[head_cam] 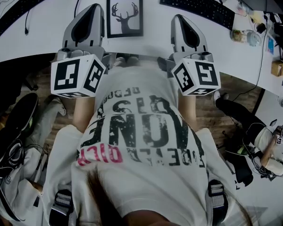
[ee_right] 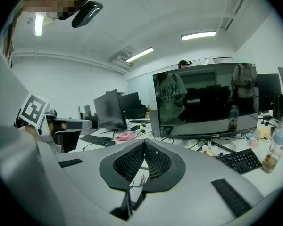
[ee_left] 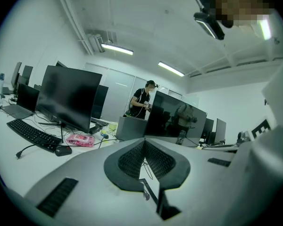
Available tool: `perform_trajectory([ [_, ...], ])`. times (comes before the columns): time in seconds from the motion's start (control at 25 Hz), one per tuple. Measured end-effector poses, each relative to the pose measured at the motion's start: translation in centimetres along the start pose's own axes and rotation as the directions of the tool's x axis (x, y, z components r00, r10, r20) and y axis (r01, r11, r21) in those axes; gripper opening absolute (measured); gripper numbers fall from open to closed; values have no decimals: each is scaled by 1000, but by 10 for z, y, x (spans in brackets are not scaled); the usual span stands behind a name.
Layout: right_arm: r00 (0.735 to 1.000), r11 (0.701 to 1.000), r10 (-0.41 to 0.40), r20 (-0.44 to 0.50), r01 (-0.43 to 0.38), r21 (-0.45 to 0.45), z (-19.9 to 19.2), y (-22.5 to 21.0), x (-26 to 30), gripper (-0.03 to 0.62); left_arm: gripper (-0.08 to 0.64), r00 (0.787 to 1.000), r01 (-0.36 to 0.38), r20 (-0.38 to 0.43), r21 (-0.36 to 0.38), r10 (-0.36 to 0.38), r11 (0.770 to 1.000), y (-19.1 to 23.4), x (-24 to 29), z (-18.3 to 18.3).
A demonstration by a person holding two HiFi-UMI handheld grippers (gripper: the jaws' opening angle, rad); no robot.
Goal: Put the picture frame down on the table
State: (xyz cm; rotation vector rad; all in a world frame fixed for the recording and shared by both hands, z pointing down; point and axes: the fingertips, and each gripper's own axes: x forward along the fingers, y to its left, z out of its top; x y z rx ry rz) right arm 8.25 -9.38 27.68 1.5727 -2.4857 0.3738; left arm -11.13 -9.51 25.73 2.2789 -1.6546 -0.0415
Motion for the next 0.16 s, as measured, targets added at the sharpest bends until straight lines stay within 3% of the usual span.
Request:
perform_trajectory([
  [0.16, 1000, 1000, -3, 1, 3, -1, 0, -2, 0, 0, 2, 1000, 2, -1, -3, -2, 1000, -2, 1, -1],
])
